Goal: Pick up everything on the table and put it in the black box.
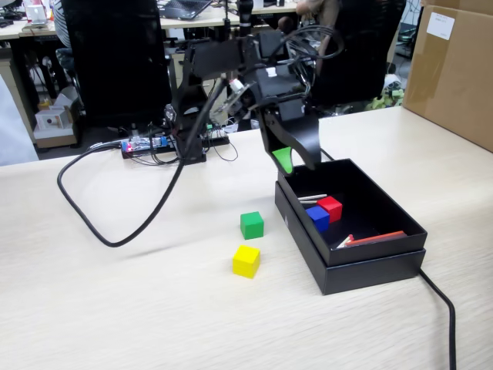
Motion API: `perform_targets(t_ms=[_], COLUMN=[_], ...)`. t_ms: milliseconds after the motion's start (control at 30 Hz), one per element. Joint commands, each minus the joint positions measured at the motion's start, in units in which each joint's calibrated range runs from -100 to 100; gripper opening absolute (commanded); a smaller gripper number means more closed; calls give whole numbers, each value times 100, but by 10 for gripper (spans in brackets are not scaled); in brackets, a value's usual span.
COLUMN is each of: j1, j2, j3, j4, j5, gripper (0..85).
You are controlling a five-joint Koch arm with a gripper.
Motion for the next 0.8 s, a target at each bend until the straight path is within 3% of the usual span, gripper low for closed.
perform_targets(t_ms=[0, 267, 767], j1=[-244, -503, -474], j2=[-322, 1158, 3177], j3=[164, 218, 1297], j4=[0, 0, 0], j5=[-435, -933, -1016], gripper=[416, 418, 416])
